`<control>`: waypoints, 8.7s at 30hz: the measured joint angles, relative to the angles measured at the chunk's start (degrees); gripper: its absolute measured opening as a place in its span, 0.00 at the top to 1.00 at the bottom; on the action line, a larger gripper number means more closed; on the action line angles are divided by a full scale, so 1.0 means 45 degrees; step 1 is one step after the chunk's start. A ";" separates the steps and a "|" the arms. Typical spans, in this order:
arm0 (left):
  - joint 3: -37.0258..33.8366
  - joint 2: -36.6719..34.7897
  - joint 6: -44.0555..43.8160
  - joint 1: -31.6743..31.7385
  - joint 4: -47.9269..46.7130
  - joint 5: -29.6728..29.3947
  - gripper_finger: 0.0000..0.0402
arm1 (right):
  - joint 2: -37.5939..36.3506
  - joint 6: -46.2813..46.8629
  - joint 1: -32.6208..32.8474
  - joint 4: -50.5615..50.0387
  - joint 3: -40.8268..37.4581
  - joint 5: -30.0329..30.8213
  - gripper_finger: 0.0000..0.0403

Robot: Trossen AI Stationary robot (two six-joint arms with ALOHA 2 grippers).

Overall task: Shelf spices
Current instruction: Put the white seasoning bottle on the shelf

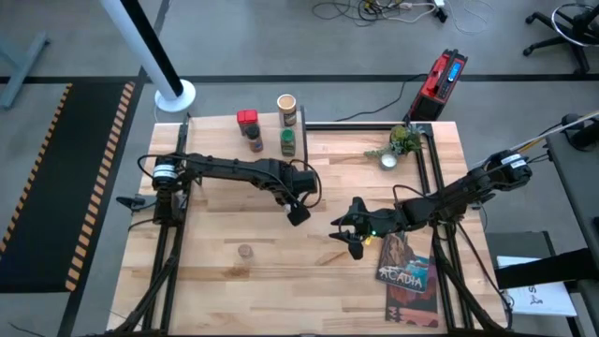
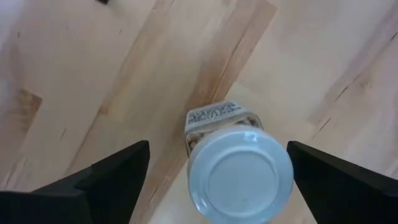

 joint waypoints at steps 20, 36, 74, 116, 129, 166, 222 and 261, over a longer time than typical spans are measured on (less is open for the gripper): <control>0.0000 0.0000 0.8236 0.0127 0.0015 -0.1276 0.31 | 0.0000 -0.0011 0.0000 -0.0001 0.0000 -0.0005 0.55; 0.0010 0.0000 1.6868 -0.0290 -0.0964 -0.1276 0.50 | 0.0000 -0.0058 0.0005 -0.0008 0.0000 -0.0024 0.55; 0.2976 -0.0049 0.1191 -0.0401 -0.2196 -0.1364 0.37 | 0.0004 -0.0062 0.0029 -0.0010 -0.0005 -0.0200 0.55; -0.0537 -0.0053 -0.0838 0.0564 -0.0690 0.0686 0.22 | 0.0002 -0.0201 0.0029 -0.0253 -0.0005 -0.0554 0.55; -0.0670 -0.0053 -0.1015 0.0564 -0.0344 0.0681 0.31 | 0.0005 -0.0199 0.0029 -0.0253 -0.0005 -0.0554 0.55; -0.0622 -0.0053 0.0200 0.0536 -0.0366 0.2096 0.54 | 0.0000 -0.0271 0.0029 -0.0257 -0.0005 -0.0549 0.55; 0.1189 -0.6752 0.4300 -0.0120 -0.7572 -0.2469 0.54 | 0.0005 -0.0190 0.0141 -0.0225 -0.0005 -0.0554 0.55; -0.0335 -0.7043 1.0697 0.8579 -0.7558 0.0646 0.54 | 0.0005 -0.0556 0.0136 -0.0212 -0.0005 -0.0554 0.55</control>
